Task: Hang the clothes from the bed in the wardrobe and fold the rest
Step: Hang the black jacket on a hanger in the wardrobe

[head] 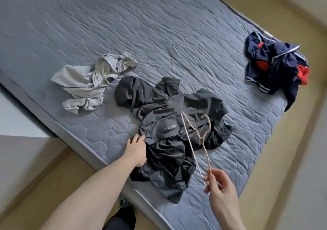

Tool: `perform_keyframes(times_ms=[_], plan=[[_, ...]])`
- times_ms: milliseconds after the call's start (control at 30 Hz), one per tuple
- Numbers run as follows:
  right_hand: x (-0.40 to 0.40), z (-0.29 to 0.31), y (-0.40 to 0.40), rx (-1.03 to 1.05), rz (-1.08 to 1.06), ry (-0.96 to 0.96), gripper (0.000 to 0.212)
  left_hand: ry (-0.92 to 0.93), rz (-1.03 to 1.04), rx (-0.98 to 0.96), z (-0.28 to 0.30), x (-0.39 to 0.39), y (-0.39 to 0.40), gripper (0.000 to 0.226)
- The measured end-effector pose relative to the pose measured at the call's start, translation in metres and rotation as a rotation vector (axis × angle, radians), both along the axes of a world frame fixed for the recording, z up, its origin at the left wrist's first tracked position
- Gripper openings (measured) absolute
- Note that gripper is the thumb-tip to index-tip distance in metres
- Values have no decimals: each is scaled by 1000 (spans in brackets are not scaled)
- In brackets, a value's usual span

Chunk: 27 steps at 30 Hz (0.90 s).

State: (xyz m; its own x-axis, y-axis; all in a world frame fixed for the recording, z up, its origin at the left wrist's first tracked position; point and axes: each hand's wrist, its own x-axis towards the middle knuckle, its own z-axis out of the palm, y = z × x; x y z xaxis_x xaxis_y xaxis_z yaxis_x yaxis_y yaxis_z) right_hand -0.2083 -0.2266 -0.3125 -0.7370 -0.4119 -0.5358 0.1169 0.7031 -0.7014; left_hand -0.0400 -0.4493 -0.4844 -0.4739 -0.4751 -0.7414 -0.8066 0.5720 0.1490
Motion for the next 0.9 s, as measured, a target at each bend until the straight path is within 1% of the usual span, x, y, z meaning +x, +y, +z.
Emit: perform_keyframes(times_ms=[67, 133, 200, 233, 300, 367, 467, 533, 600, 700, 800, 867, 900], plan=[[-3, 5, 12, -7, -17, -7, 19, 213, 219, -4, 14, -3, 1, 53], [-4, 15, 21, -19, -14, -10, 20, 384, 398, -34, 39, -3, -3, 38], [-8, 37, 31, -46, -5, -19, 20, 548, 588, -37, 78, -2, -7, 21], [-10, 47, 35, -58, 0, -26, 19, 610, 676, -30, 98, -1, -8, 19], [-16, 68, 44, -94, 12, -31, 19, 672, 810, -3, 137, -1, -8, 27], [-21, 87, 54, -139, 14, -38, 19, 657, 843, 32, 170, -1, -2, 27], [-33, 115, 73, -207, 15, -40, 18, 521, 741, -23, 215, -2, 21, 23], [-43, 129, 90, -241, 47, -39, 19, 440, 725, -42, 239, -2, 43, 17], [-55, 142, 106, -255, 97, -29, 21, 398, 741, -66, 264, -8, 66, 12], [-71, 154, 125, -253, 170, 11, 23, 382, 757, -96, 291, -19, 94, 11], [-89, 182, 137, -277, 225, 23, 21, 385, 747, -99, 326, -31, 126, 23], [-95, 200, 141, -303, 273, 11, 19, 409, 769, -106, 350, -36, 144, 27], [-97, 210, 142, -323, 304, 14, 19, 452, 799, -128, 365, -37, 153, 27]])
